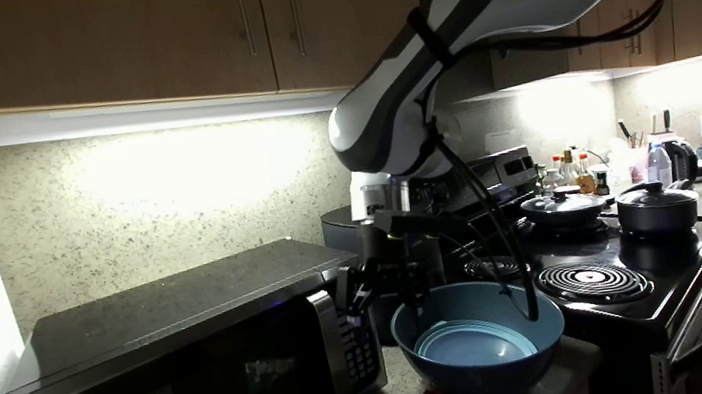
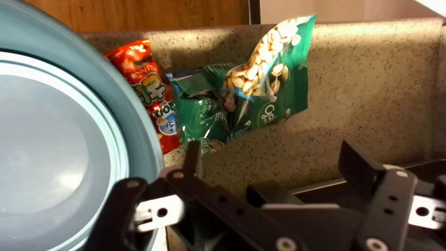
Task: Remove the wrappers from the bowl
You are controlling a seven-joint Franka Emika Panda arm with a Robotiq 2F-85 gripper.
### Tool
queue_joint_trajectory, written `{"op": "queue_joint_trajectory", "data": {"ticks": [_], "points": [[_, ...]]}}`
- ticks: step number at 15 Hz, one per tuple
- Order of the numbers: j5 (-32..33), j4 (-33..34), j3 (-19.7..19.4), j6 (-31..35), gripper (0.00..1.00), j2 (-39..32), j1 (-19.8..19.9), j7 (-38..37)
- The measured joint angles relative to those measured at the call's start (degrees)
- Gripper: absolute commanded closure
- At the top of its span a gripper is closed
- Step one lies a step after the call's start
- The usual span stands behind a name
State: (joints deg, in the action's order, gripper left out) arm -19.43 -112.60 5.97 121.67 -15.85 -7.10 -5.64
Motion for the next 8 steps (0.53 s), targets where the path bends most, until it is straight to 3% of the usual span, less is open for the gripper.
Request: {"op": "queue_joint_trajectory", "data": {"ticks": [8], "points": [[-1.2,-10.6,-2.4,0.0,0.0,12.8,2.6,-0.1]]}}
